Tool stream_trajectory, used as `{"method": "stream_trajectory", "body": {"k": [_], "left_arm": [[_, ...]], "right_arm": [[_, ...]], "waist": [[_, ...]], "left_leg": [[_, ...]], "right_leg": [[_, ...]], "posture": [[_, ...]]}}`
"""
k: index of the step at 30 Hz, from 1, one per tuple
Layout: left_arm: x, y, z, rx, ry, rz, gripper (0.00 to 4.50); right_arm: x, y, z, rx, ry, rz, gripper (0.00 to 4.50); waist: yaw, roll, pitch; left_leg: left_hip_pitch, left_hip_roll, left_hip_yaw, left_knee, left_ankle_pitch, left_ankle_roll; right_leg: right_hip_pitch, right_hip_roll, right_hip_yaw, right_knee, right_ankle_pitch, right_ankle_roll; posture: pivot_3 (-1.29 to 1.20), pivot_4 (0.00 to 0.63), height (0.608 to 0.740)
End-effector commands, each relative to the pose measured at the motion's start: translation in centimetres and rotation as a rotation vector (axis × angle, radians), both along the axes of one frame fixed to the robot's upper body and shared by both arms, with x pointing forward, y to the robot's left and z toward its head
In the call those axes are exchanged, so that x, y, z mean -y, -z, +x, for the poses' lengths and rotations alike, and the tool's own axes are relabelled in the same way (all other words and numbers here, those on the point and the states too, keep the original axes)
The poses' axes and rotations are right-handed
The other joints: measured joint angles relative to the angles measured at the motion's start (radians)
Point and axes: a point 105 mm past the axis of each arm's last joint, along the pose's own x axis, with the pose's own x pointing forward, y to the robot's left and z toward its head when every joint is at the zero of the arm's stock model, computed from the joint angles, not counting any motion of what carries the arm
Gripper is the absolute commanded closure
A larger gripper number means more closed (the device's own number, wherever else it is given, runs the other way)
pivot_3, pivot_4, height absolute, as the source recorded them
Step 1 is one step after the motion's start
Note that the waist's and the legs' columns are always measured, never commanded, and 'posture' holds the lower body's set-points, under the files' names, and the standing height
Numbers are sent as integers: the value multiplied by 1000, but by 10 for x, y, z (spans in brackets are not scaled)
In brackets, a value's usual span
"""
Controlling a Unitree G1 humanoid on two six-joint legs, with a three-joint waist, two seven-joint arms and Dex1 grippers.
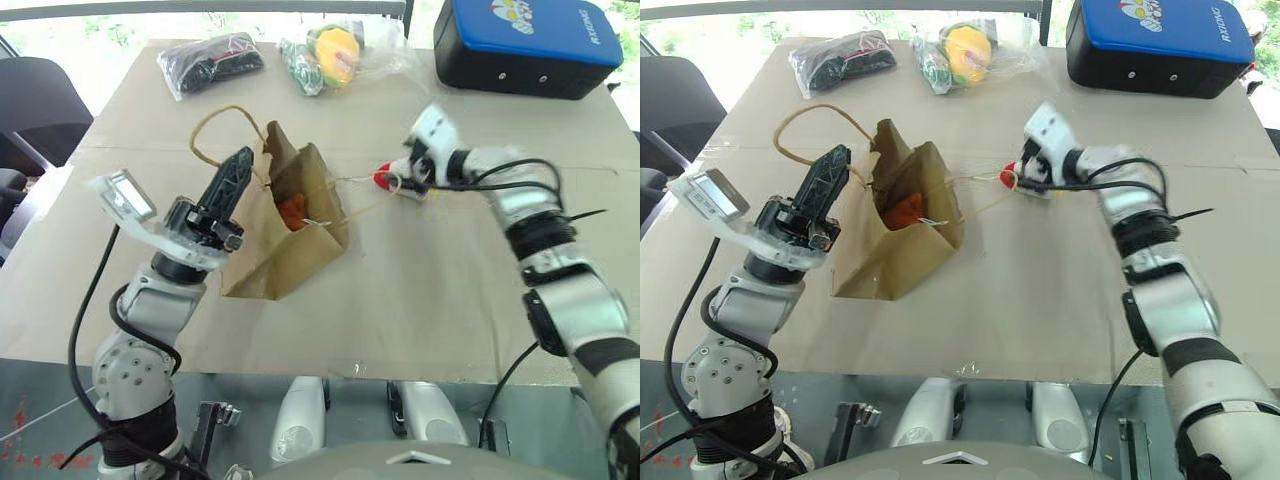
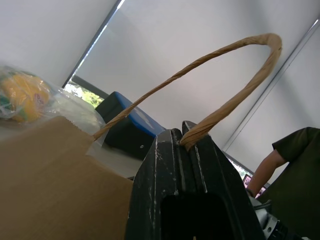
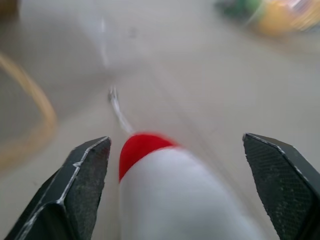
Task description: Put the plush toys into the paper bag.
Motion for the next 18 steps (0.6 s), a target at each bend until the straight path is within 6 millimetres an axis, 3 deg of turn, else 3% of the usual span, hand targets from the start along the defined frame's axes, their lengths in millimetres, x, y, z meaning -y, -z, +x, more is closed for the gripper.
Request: {"method": "stream_trajectory", "body": {"k": [1,6,7,8,9,13,18], "left_arm": [[-3,-15,-10,66,16,-27,4500],[1,-17,-14,76,68,-56,4500],[4,-20,-12,84,90,-72,4500],[8,-22,-9,92,112,-87,4500],[13,-25,-6,103,135,-99,4500],[30,-41,7,157,223,-144,4500],[38,-62,11,214,308,-167,4500]], "right_arm": [[6,0,6,18,4,-54,1639],[19,-12,9,65,2,-51,3604],[31,-24,10,98,19,-24,3885],[43,-35,11,126,46,14,3885],[54,-47,12,150,73,54,4458],[83,-103,3,242,143,279,4482],[102,-165,-30,333,151,472,4482]], "waist": [[-1,0,0],[-2,0,0],[-2,0,0],[7,0,0],[13,1,0],[25,1,1],[9,2,1]], "left_leg": [[-3,-1,1,0,0,0],[-3,-1,-1,1,0,0],[-3,-1,-1,1,0,1],[-3,-1,-1,1,0,1],[-5,-1,-2,2,-2,4],[-12,-2,-4,7,-2,4],[-12,-1,-3,5,-1,2]], "right_leg": [[-3,-1,0,0,0,0],[-3,-1,-1,2,0,0],[-3,-1,-1,2,0,0],[-3,0,-1,2,0,0],[-3,-1,-2,2,0,0],[-7,-1,-4,3,1,1],[-10,0,-2,4,1,1]], "posture": [[0,150,740],[0,150,740],[0,150,740],[0,150,740],[0,150,740],[0,150,740],[0,150,740]]}}
